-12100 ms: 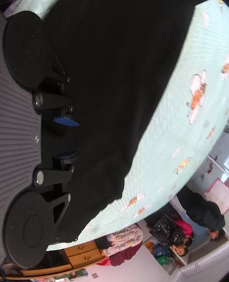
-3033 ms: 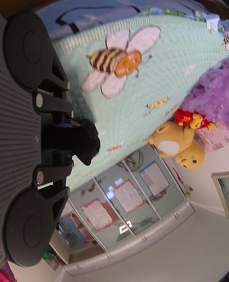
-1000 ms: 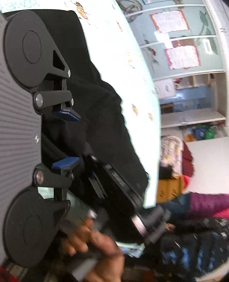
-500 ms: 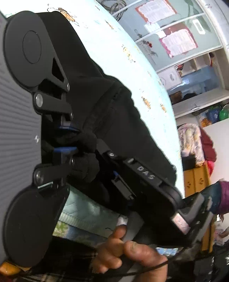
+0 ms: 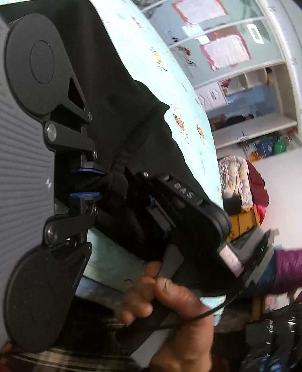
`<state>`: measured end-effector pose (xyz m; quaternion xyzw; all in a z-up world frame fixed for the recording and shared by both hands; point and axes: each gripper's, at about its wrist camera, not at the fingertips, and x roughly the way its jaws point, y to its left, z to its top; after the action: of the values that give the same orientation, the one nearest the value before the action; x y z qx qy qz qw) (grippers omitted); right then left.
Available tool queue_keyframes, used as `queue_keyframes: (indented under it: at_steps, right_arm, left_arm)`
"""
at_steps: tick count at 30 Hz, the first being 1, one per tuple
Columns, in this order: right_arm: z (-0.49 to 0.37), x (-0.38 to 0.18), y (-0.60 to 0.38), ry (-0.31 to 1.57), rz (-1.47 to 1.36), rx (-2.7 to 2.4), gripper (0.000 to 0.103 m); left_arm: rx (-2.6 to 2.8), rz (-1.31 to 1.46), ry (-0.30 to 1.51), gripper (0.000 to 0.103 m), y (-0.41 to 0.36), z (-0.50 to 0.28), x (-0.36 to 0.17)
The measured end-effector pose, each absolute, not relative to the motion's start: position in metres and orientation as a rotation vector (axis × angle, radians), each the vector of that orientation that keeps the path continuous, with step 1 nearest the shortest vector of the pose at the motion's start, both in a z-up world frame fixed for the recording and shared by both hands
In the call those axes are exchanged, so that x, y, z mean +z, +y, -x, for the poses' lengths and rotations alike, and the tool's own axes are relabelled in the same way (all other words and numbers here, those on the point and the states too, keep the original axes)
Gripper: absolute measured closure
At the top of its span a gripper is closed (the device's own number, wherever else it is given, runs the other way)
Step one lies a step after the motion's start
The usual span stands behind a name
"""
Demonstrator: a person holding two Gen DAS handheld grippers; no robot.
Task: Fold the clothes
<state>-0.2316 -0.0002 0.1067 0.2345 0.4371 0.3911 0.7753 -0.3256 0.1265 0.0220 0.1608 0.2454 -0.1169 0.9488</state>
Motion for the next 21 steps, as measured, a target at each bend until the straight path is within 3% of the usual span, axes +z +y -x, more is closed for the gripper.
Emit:
queue_keyframes:
  at_steps: [2,7,12,13,14,21]
  right_arm:
    - [0.237,0.113,-0.004,0.923,-0.498,0.817,0.095]
    - [0.254,0.147,0.005,0.782,-0.419,0.926,0.095]
    - [0.238,0.123,0.040,0.978,-0.411,1.045,0.094]
    - [0.233,0.111,0.041,1.016,-0.408,1.033,0.103]
    - [0.228,0.100,0.039,1.034,-0.425,1.035,0.103]
    - [0.220,0.094,0.022,1.034,-0.477,1.032,0.103]
  left_arm:
    - [-0.237,-0.322,0.503,0.088,0.128,0.324,0.024]
    - [-0.219,-0.340,0.502,0.087,0.122,0.325,0.024]
    - [-0.195,-0.390,0.479,0.083,0.115,0.333,0.017]
    - [-0.196,-0.384,0.487,0.082,0.116,0.334,0.017]
    - [-0.201,-0.377,0.486,0.082,0.118,0.337,0.020]
    - [-0.192,-0.110,0.429,0.081,0.174,0.373,0.057]
